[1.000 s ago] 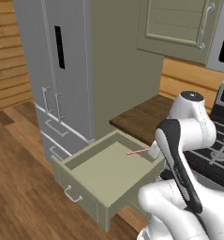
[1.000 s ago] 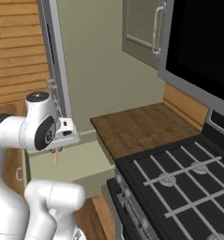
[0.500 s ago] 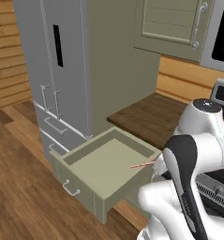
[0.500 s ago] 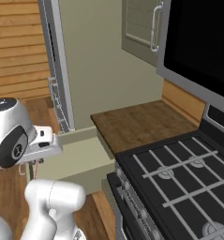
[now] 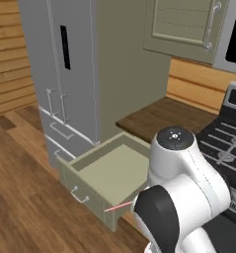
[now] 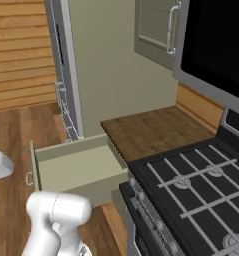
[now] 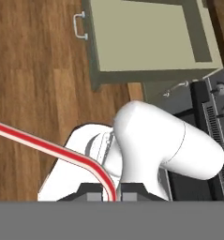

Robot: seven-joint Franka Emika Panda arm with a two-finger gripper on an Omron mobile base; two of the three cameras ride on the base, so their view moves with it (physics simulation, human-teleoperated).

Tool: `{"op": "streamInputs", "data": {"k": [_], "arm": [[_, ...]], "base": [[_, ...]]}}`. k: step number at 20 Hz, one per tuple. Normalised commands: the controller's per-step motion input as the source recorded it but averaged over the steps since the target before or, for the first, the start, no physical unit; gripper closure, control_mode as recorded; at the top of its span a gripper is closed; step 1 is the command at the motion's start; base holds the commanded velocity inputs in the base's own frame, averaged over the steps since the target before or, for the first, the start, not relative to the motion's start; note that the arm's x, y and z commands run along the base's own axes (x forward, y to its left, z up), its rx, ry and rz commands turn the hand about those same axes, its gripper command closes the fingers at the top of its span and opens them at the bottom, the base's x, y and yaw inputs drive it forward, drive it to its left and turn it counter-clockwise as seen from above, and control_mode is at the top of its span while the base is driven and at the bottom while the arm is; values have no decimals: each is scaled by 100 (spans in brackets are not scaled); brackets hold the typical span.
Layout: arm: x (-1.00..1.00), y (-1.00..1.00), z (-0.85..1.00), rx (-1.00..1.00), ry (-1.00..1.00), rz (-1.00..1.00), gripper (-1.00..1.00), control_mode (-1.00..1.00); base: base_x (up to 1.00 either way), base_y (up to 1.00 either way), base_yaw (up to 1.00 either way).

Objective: Take a straw from the drawer in front and place it inside the glass cup on the dining counter.

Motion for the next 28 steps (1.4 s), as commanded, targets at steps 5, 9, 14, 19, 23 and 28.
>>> {"op": "streamInputs", "data": {"k": [5,9,14,19,23,28], "arm": [[0,0,0,0,0,0,100,100],[0,0,0,0,0,0,100,100],[0,0,0,0,0,0,100,100],[0,0,0,0,0,0,100,100],[0,0,0,0,0,0,100,100],[0,0,0,0,0,0,100,100]], "base": [[-57,100,0],[-43,100,0],[-7,100,0],[46,69,-2],[100,4,0],[100,0,0]]}}
